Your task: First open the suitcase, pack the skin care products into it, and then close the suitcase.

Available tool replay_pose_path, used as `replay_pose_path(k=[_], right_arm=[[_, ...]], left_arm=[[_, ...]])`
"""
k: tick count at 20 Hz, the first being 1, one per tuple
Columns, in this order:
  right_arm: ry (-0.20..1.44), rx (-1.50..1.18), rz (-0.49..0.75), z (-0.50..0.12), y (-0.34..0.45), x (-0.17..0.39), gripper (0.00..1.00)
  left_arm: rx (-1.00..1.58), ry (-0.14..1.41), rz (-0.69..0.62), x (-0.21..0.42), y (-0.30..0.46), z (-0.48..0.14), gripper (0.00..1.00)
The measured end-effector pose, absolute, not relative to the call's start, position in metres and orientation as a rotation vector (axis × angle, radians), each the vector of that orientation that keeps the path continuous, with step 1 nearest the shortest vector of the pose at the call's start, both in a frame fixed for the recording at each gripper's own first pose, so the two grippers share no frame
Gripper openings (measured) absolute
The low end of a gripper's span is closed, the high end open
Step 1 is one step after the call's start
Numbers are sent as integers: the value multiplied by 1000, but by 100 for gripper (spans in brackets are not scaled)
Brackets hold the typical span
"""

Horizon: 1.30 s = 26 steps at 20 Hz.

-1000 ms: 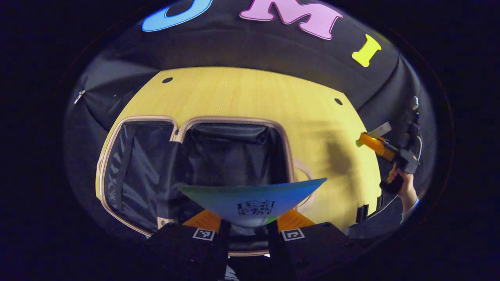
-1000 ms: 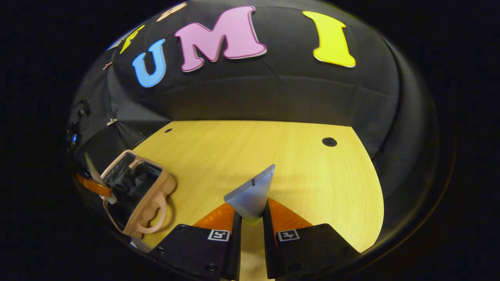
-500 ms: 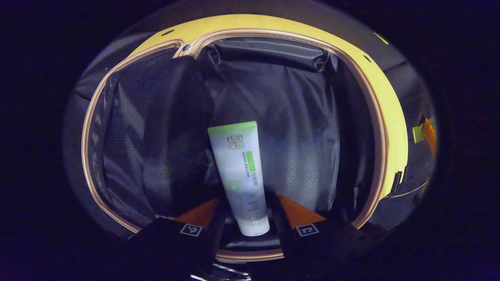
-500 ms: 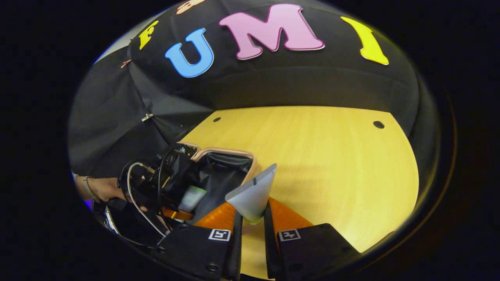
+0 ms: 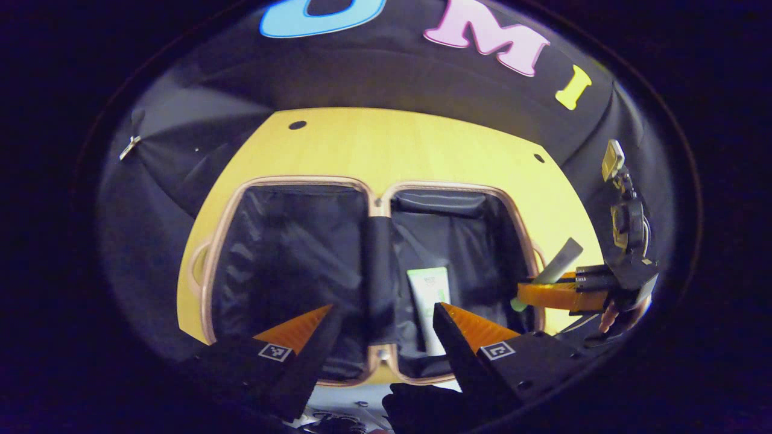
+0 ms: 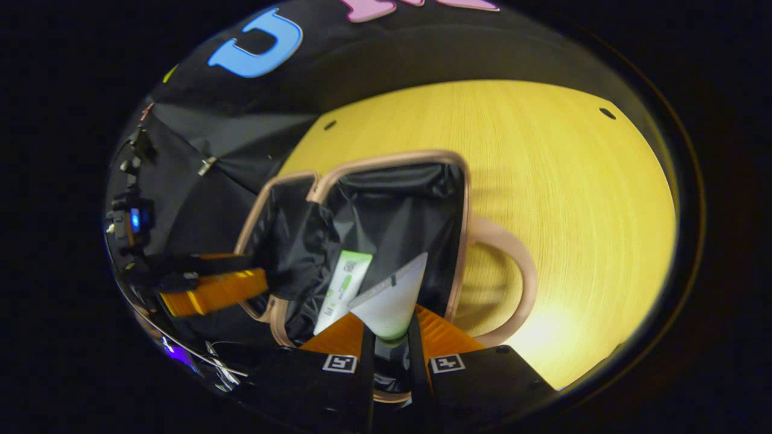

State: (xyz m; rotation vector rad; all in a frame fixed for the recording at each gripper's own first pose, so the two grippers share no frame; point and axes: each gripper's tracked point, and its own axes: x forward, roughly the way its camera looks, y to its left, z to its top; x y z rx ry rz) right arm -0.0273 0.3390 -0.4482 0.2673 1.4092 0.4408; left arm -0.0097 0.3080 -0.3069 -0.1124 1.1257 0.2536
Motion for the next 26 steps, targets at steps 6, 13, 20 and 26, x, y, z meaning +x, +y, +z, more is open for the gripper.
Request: replay_pose_path(k=[6,13,20,26], right_arm=[[1499,286,304,-468,359,-34,32],[1142,406,391,-382,337,27,98],[925,433,327,-315,255,63,97],[883,428,227,-305,201,42,97]], left_arm=[[-239,1106,467,-58,435,-285,96],[-311,1035,592,-62,544,-318,96],[-323,1119,707,-61,603,-353,96],[-190,1195,633,-45,593,-367,14]])
